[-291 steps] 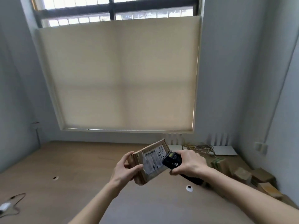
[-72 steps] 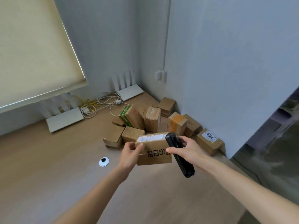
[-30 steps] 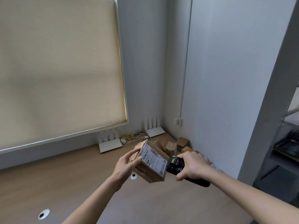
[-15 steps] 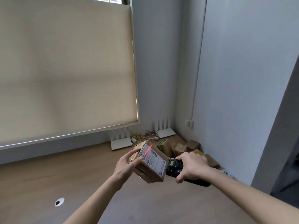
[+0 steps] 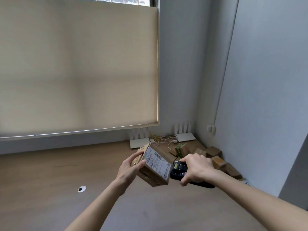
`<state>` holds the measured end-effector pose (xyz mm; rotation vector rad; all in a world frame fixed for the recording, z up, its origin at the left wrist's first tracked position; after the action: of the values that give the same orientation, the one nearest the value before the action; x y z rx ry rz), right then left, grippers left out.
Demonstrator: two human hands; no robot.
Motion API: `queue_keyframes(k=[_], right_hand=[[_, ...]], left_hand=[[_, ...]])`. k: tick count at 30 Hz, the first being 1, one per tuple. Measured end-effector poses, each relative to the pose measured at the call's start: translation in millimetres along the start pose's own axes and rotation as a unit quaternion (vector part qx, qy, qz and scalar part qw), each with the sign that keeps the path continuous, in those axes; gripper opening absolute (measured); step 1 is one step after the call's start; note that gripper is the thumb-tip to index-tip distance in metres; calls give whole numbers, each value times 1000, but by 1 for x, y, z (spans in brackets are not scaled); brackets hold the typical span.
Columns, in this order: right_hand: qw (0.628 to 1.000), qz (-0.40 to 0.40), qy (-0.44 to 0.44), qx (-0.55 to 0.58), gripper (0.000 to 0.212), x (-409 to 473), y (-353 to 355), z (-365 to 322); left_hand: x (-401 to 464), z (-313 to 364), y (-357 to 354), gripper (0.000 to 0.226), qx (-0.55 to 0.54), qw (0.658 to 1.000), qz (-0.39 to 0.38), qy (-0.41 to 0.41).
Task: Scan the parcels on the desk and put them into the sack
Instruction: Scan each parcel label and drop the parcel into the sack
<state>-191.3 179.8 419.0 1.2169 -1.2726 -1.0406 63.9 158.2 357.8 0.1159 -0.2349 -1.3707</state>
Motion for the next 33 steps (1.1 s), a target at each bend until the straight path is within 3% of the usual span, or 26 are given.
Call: queue_keyframes(k=[5, 10, 14, 17, 20, 23, 26, 29, 33], right_hand=[[999, -11, 29, 40, 69, -8, -1, -49], [978, -74, 49, 191, 69, -19, -14, -135], [932, -135, 97, 322, 49, -49, -23, -246], [895, -167, 140, 388, 34, -89, -23, -345], [868, -182, 173, 429, 39, -134, -25, -443], [842, -213, 215, 446, 49, -187, -33, -541], [817, -246, 269, 446, 52, -248, -42, -639], [793, -288, 322, 429, 52, -319, -59, -732], [756, -338, 394, 398, 41, -414, -77, -840]], left_hand=[[-25, -7, 56, 43, -30, 998, 47, 22], [-60, -17, 151, 51, -100, 987, 113, 61], [-104, -34, 259, 50, -146, 964, 198, 104], [-157, -50, 345, 79, -143, 955, 224, 130], [-224, -66, 433, 104, -139, 953, 225, 148], [-302, -81, 523, 102, -114, 946, 262, 152], [-387, -97, 611, 80, -104, 914, 356, 161], [-479, -115, 694, 58, -103, 857, 482, 152], [-595, -138, 773, 57, -35, 800, 573, 177]])
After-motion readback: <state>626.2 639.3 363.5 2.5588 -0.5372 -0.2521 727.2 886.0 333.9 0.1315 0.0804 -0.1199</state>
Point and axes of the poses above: each hand's wrist, its own x-axis towards the middle knuckle, its own y-axis out of the back of the hand, z = x × y, the point moved 9 cm from there along x, towards the middle knuckle, and after that the axes turned 11 degrees about z, right-handed, at the moved point
